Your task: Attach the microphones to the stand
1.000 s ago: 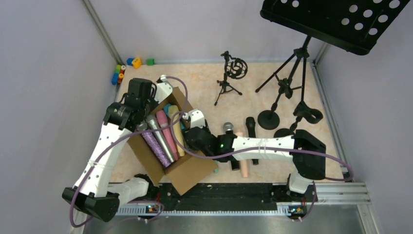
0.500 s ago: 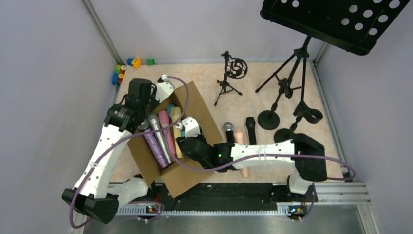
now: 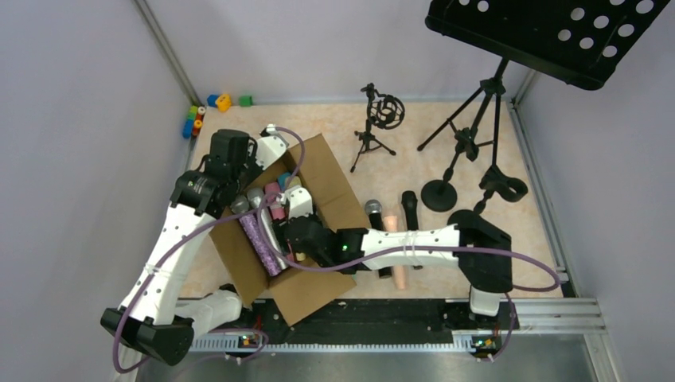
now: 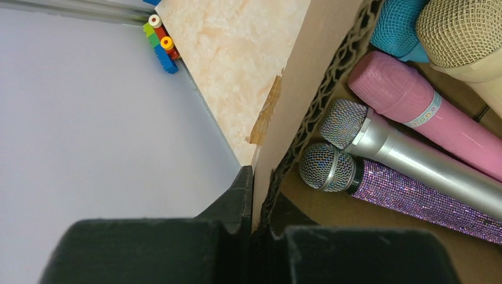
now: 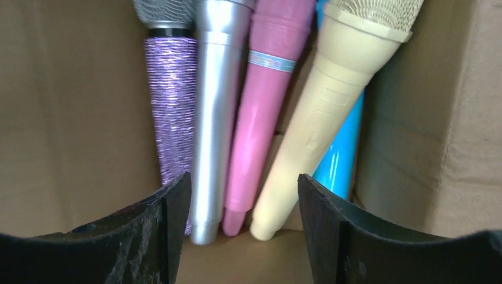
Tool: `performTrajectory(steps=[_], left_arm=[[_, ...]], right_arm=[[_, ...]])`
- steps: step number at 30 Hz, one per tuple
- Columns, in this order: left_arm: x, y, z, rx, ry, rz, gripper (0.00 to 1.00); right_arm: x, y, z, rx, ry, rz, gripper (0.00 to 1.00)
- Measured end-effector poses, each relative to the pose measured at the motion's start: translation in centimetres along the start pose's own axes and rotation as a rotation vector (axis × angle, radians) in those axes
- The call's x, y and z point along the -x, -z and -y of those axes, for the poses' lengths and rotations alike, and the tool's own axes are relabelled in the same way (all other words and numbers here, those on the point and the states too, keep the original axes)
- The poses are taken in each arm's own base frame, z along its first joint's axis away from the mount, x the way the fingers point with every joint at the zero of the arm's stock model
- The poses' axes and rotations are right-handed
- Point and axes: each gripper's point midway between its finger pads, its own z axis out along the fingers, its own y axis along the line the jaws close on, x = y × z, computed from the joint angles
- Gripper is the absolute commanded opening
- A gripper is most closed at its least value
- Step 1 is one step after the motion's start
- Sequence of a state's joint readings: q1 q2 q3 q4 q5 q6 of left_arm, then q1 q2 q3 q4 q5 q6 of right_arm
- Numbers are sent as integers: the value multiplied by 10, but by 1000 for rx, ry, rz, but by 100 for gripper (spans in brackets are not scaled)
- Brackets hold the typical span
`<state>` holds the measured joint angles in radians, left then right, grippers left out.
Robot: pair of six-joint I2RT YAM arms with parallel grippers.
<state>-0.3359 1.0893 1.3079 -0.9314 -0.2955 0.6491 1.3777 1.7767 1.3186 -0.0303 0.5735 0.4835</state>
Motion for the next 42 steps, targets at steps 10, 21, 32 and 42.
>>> performTrajectory(steps=[10, 21, 32, 42], left_arm=[[0, 2, 1, -6, 0, 5, 0], [3, 8, 6, -37, 1, 44, 0], [2, 10, 4, -27, -1, 35, 0], [1, 8, 4, -23, 1, 31, 0]], right_arm=[[-45, -37, 39, -146, 60, -71, 64], [-35, -59, 34, -159, 69, 16, 40], [-21, -51, 29, -128, 95, 36, 0], [50, 91, 76, -55, -73, 148, 0]])
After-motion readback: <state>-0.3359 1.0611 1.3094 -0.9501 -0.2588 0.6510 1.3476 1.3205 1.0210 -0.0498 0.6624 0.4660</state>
